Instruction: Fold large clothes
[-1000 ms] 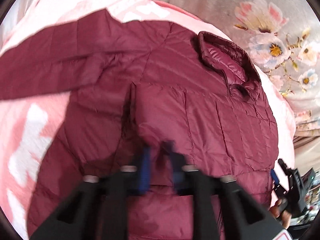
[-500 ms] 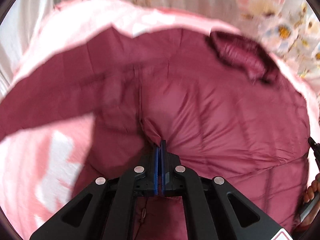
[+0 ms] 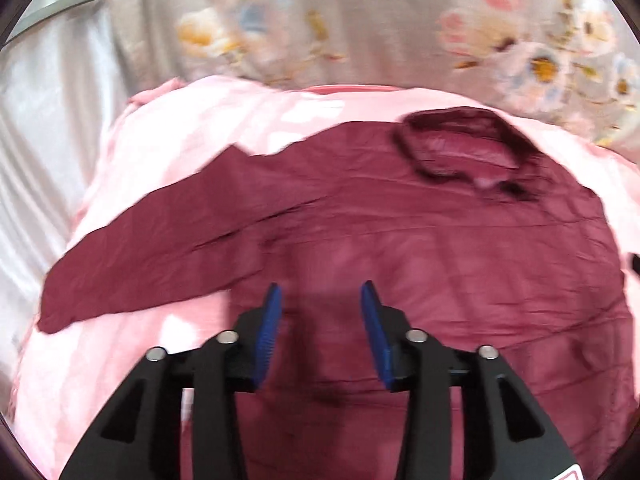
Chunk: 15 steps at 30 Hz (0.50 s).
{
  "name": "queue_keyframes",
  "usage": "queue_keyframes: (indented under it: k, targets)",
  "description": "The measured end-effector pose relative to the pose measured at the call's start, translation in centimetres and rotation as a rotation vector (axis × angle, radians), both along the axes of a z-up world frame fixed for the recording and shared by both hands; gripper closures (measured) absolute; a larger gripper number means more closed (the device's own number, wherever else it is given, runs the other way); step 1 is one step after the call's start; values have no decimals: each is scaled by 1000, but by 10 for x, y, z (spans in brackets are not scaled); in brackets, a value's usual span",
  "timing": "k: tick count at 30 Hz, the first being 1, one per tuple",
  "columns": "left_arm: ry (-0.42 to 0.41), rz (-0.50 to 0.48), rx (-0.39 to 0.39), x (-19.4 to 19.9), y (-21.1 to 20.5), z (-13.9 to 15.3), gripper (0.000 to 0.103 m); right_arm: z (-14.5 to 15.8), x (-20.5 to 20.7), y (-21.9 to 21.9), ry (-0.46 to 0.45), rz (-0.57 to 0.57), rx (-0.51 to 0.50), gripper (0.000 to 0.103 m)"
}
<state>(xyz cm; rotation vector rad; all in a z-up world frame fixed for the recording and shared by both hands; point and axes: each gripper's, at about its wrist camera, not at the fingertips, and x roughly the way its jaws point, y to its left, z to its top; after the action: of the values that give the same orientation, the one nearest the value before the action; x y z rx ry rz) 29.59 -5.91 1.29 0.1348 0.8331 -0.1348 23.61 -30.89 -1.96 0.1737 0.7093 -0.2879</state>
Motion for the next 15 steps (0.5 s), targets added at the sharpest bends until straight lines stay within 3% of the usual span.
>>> queue_keyframes:
  k: [7,10,15]
  targets:
    - [75,-26,-2,7,-43,-40,60,-50,33,53,99,59,-69,86]
    - [109,-12,-8,11,-45,-59,60,-68,35,56,141,61,-70,86]
    - [92,-4,-3,11,-47,-71,55,-78,38,54,152,63,-41,85]
